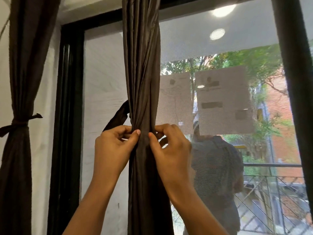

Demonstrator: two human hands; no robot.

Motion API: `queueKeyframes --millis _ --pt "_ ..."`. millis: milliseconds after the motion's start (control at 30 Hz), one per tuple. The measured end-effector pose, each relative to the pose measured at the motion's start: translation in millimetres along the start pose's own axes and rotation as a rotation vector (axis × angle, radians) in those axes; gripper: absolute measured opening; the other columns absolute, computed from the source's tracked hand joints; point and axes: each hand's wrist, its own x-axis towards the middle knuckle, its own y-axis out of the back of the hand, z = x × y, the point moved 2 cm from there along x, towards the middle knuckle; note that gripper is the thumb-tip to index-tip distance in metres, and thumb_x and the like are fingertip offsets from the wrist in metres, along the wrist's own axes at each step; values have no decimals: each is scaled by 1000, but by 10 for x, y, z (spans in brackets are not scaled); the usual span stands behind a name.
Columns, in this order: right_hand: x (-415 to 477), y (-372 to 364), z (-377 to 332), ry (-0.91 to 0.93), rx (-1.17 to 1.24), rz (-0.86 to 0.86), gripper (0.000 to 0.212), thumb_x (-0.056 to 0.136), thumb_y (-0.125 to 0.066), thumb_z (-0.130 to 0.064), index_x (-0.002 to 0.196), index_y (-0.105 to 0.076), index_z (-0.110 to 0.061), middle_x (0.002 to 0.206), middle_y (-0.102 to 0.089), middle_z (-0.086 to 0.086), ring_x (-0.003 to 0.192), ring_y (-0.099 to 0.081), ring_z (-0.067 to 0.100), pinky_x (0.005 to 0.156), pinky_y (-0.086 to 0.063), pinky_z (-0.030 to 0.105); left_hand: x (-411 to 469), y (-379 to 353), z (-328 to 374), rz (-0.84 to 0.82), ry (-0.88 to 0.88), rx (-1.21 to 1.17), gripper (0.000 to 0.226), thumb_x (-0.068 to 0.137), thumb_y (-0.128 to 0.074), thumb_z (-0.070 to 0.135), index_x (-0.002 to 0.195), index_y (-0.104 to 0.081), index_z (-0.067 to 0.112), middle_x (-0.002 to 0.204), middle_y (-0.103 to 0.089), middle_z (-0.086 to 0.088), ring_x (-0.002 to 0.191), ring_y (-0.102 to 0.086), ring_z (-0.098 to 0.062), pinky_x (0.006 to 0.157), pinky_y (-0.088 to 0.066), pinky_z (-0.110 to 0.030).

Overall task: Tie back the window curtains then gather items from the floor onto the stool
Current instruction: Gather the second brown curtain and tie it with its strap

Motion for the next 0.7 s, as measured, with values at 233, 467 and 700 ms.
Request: queueKeyframes --millis 233,467,700 --pt "7 -118 -14 84 114 -50 5 84 -65 -22 88 -68 -22 77 -59 -12 66 -57 5 57 -48 26 17 -10 -9 -141 24 -132 20 86 -66 25 101 -74 13 86 -76 1 82 -73 -13 77 -60 -39" --pt "-10 -226 235 -45 324 -141 23 83 -61 -20 103 -72 -23 84 -60 -14 78 -60 3 68 -47 14 106 -21 -16 -254 143 -290 13 88 -63 18 90 -74 12 81 -75 -7 81 -73 -23 70 -60 -33" --pt "51 -274 328 -29 378 -307 29 86 -55 -22 110 -70 -20 80 -57 -19 79 -59 1 67 -44 14 238 -23 34 -188 94 -198 22 79 -67 34 100 -62 35 77 -68 -25 73 -72 -29 67 -60 -36"
